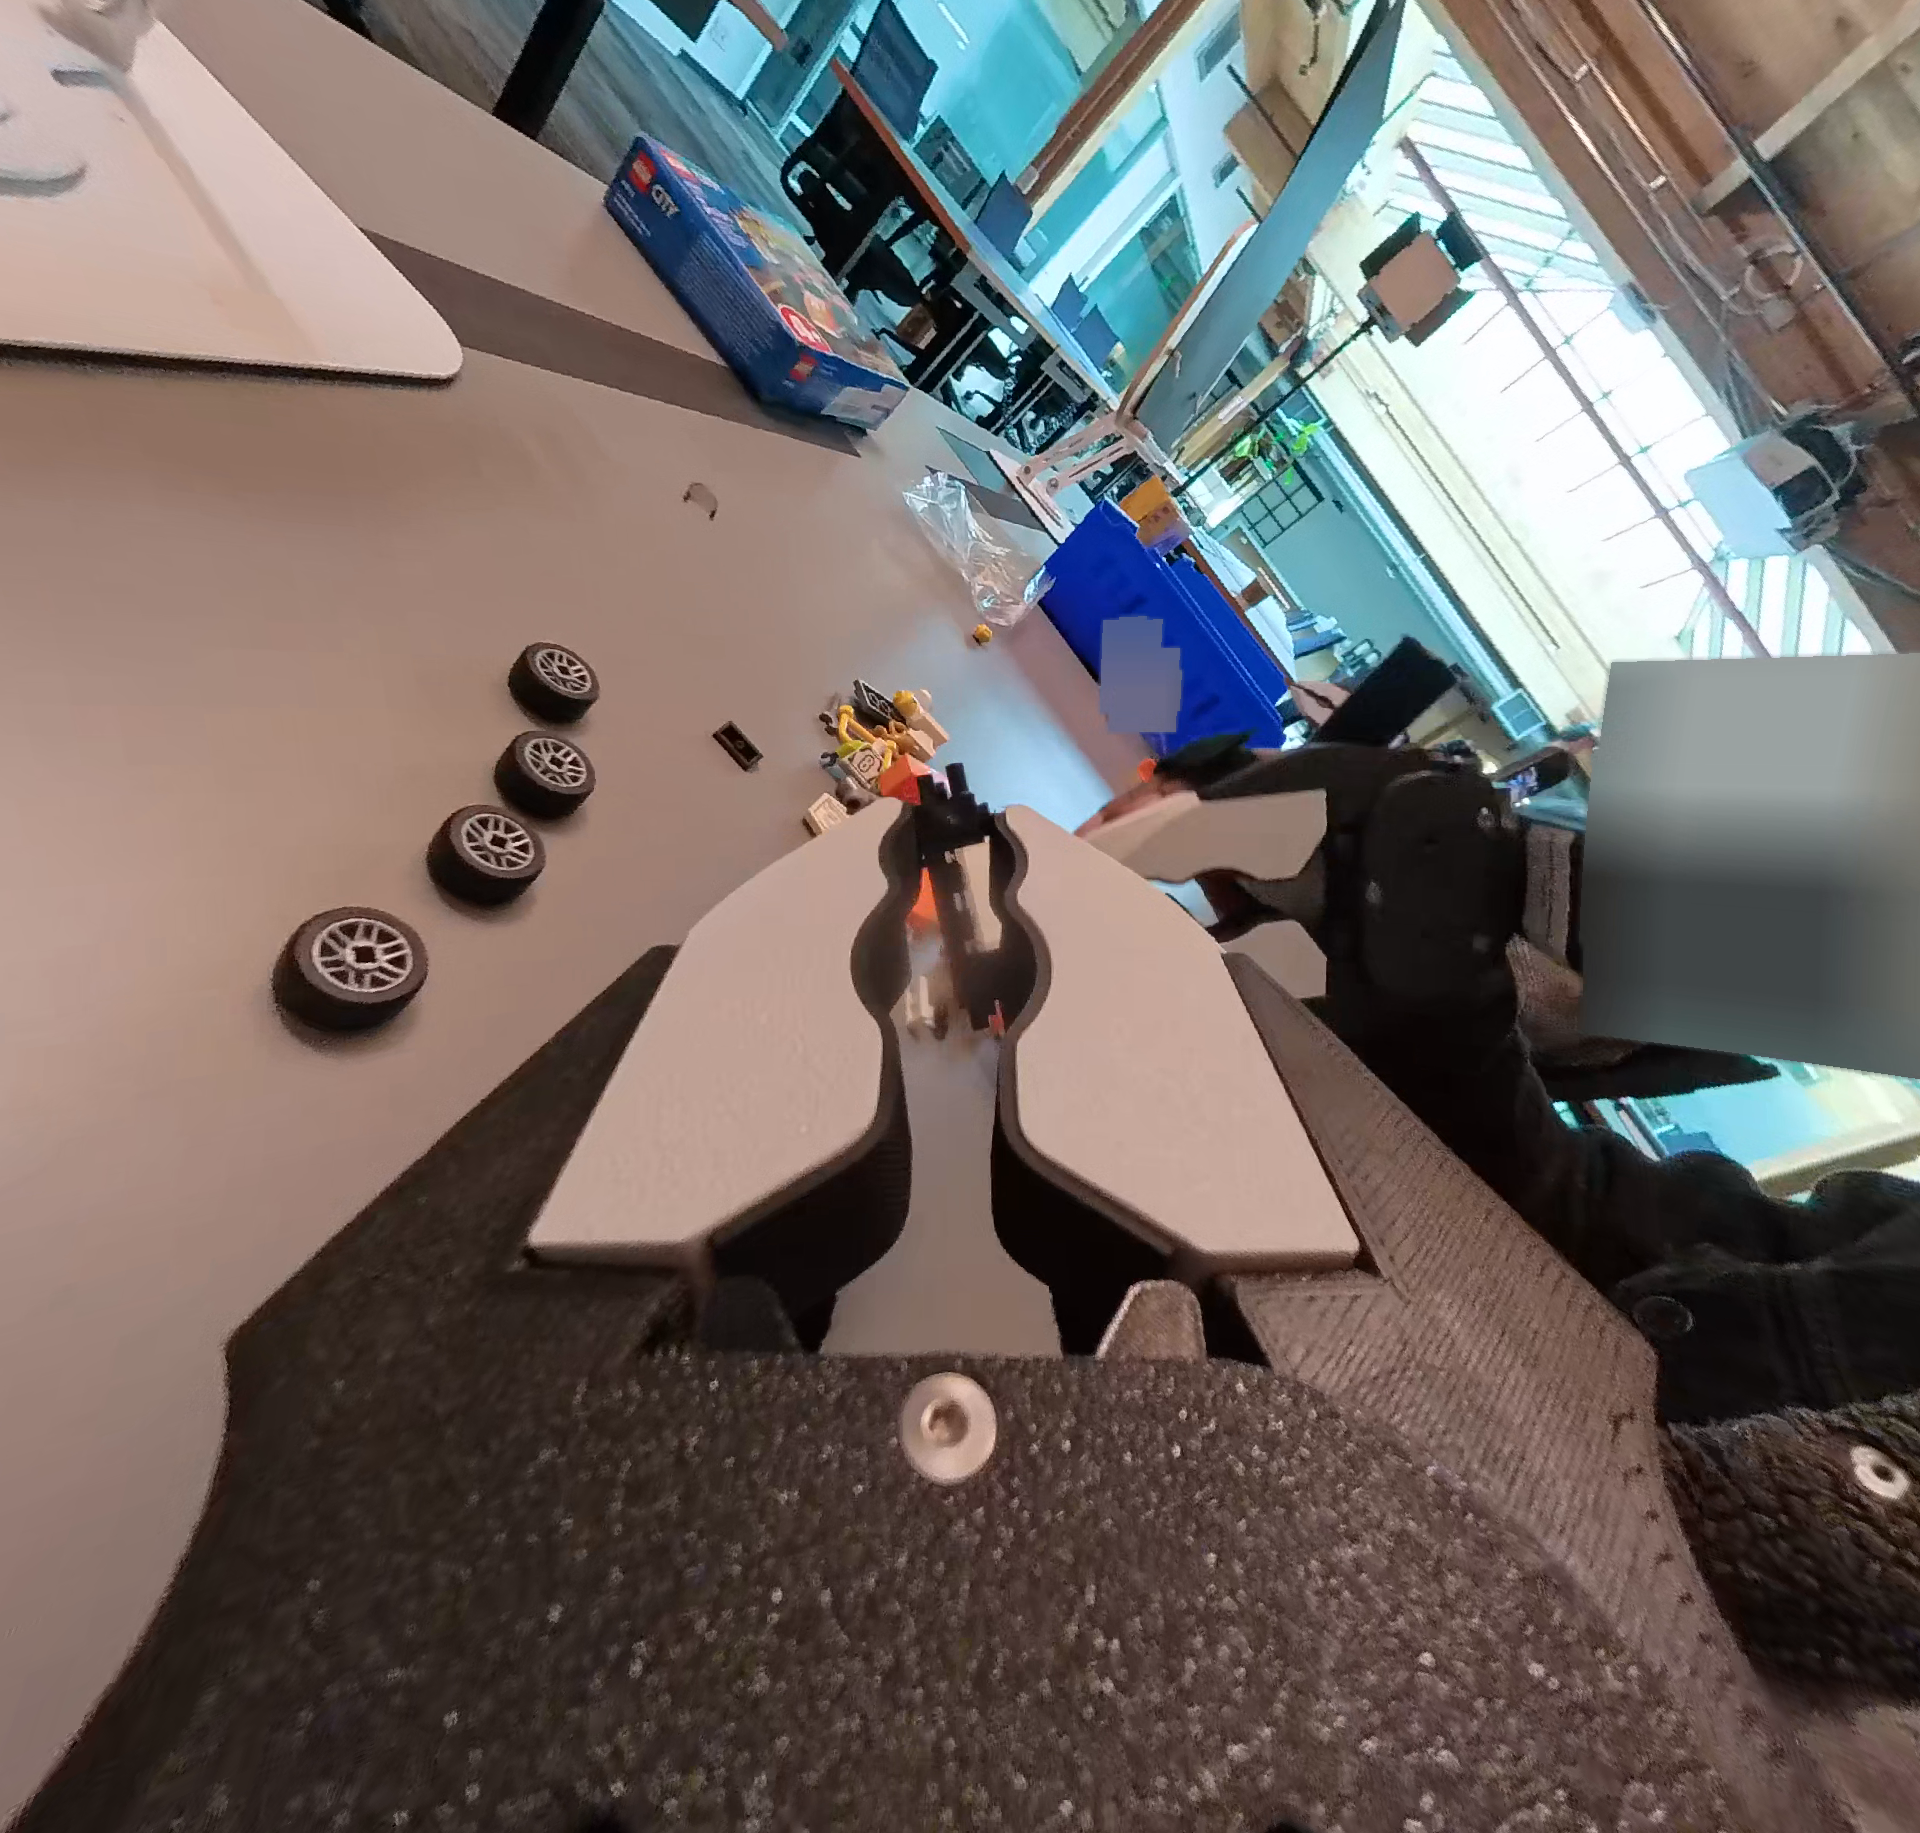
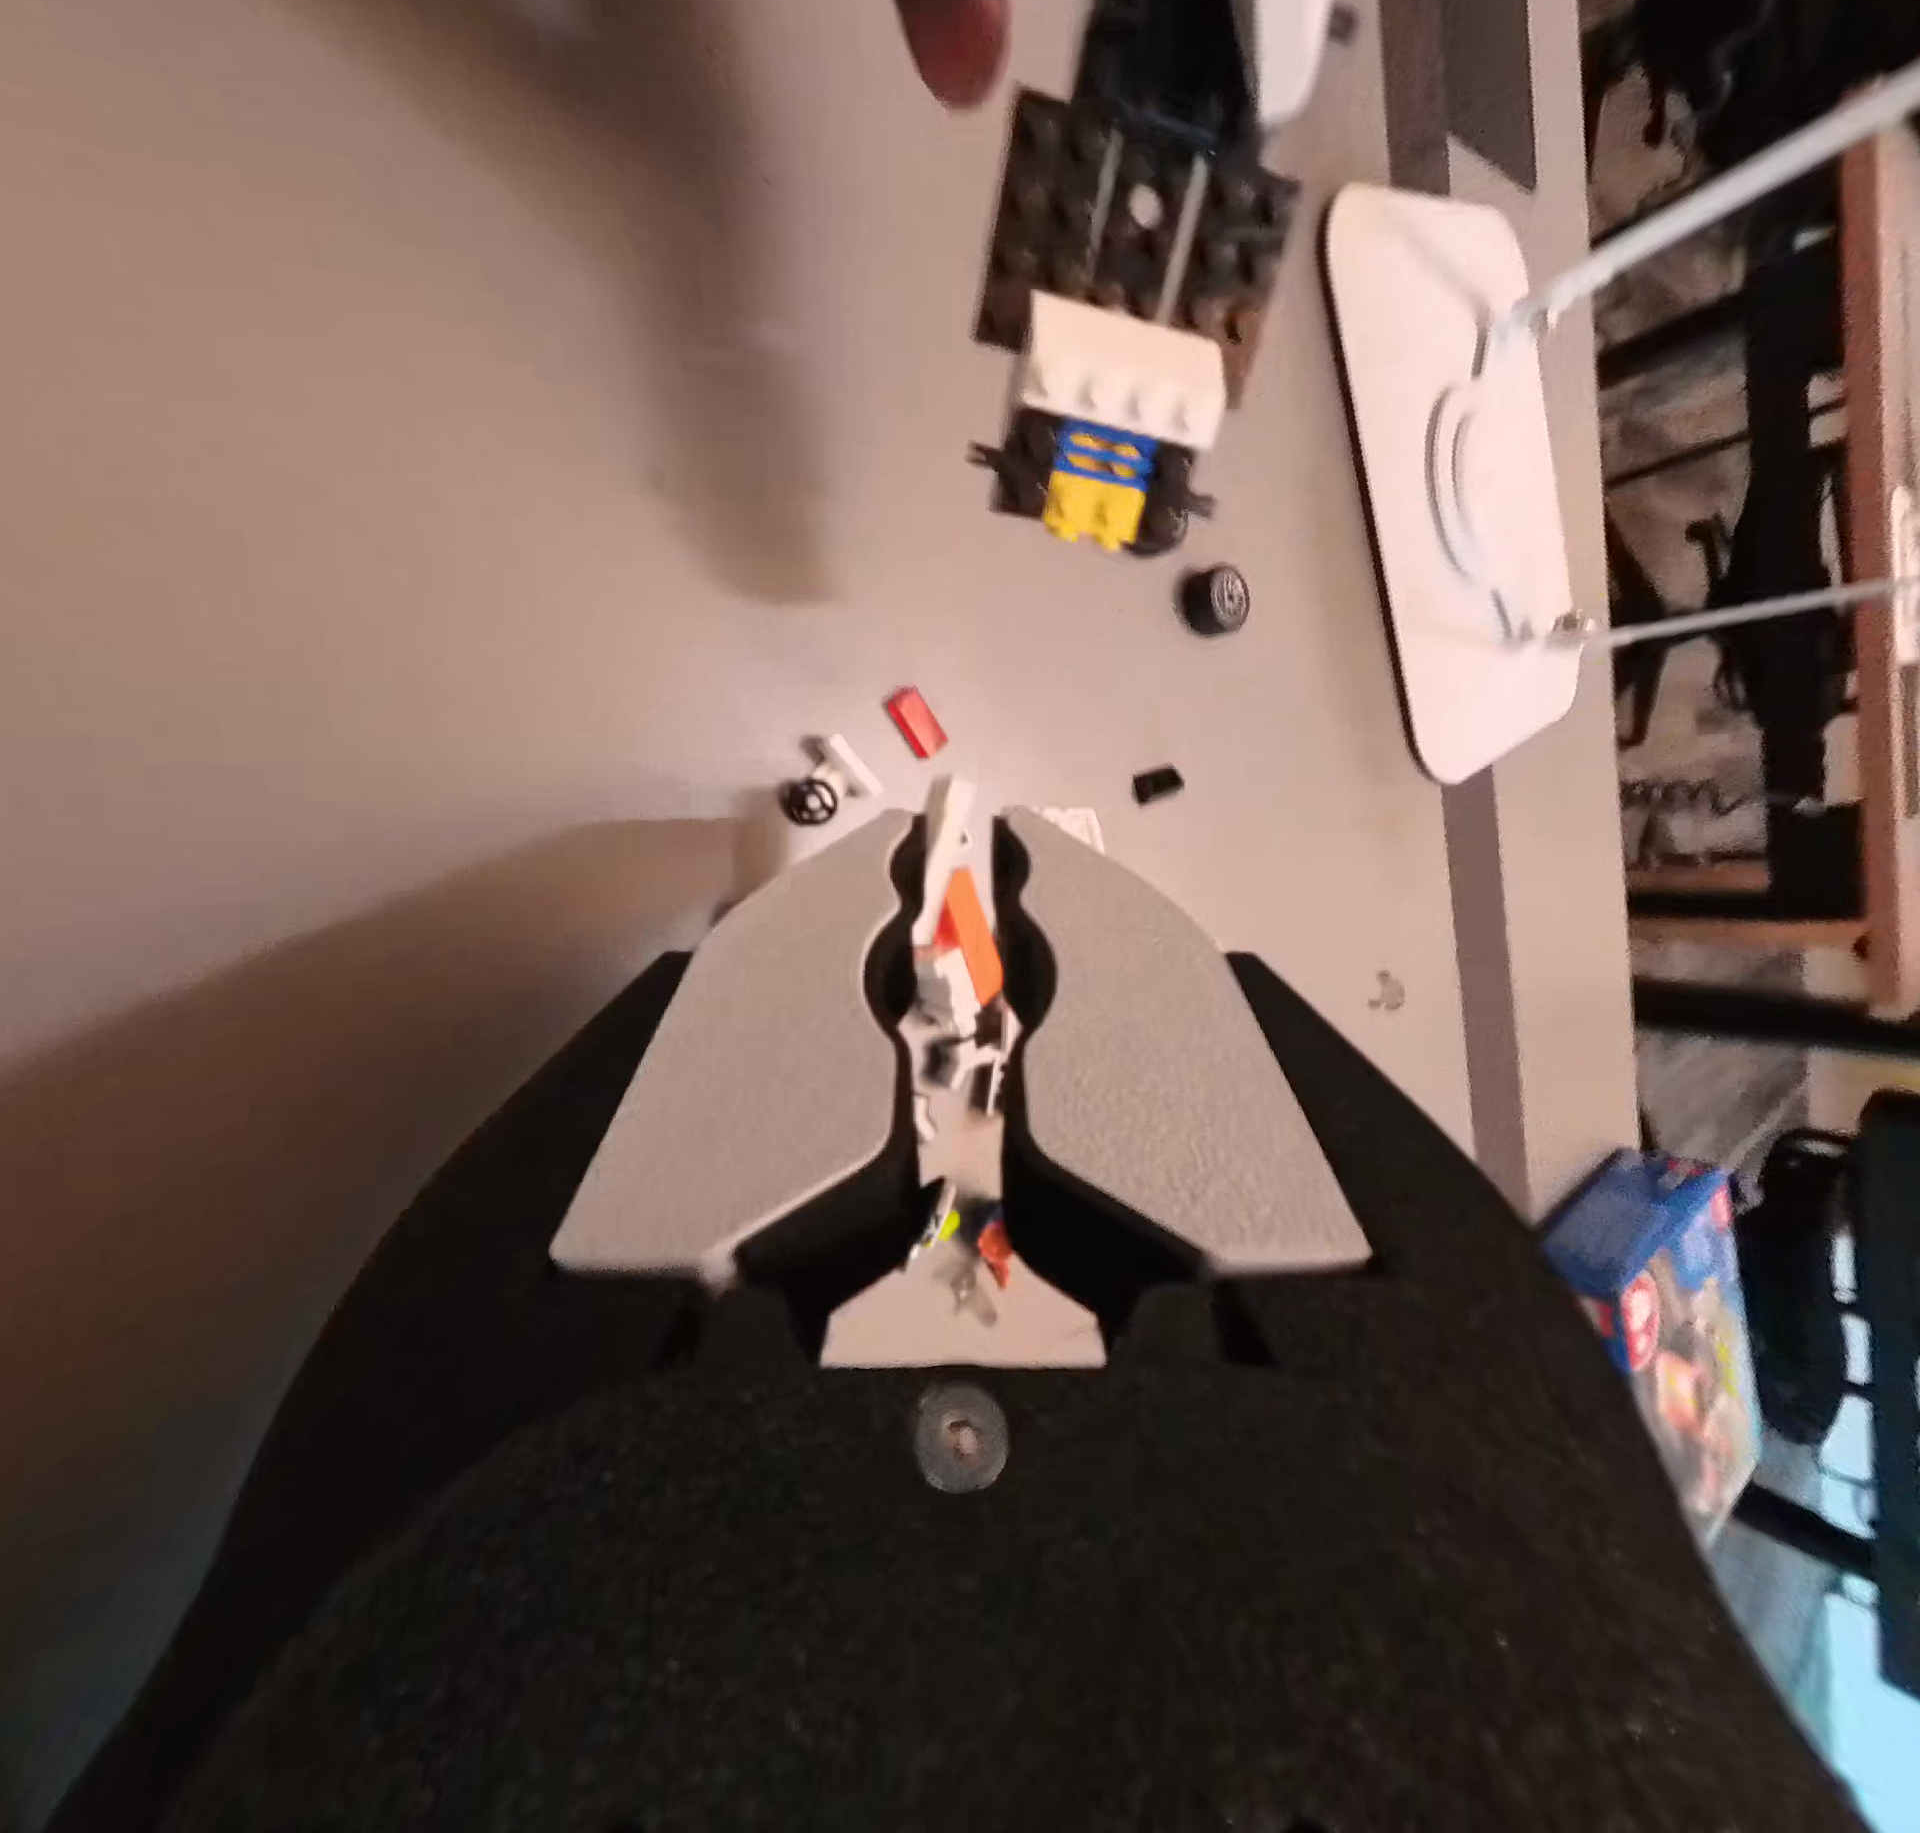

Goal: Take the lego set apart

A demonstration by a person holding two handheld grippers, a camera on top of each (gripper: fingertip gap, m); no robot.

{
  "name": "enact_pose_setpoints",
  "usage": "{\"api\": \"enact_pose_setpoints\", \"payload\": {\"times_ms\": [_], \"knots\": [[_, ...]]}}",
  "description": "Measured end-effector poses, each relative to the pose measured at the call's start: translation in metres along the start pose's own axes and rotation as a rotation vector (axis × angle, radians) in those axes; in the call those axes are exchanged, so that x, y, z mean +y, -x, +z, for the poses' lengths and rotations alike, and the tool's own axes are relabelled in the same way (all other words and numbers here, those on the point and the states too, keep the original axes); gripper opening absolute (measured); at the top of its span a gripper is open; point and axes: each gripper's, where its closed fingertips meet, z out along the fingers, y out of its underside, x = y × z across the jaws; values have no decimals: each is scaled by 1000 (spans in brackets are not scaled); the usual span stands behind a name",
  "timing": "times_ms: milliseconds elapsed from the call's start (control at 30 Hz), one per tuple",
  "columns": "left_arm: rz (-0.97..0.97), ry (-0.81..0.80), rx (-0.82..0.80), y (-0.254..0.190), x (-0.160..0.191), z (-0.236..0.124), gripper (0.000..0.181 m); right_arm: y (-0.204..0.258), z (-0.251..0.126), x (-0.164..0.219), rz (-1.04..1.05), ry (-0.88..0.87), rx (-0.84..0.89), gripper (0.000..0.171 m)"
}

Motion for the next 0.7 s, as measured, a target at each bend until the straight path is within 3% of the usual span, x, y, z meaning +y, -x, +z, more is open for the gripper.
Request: {"api": "enact_pose_setpoints", "payload": {"times_ms": [100,267,433,700], "knots": [[28,16,2,-4,4,4,12,-6,-4,-8,85,-74,8,27],[95,53,-9,-12,13,11,12,-13,-9,-45,159,-241,62,33],[155,92,1,-22,22,17,12,-4,5,-49,156,-210,54,40],[224,115,21,-29,24,17,12,-6,8,-45,119,-161,97,34]]}}
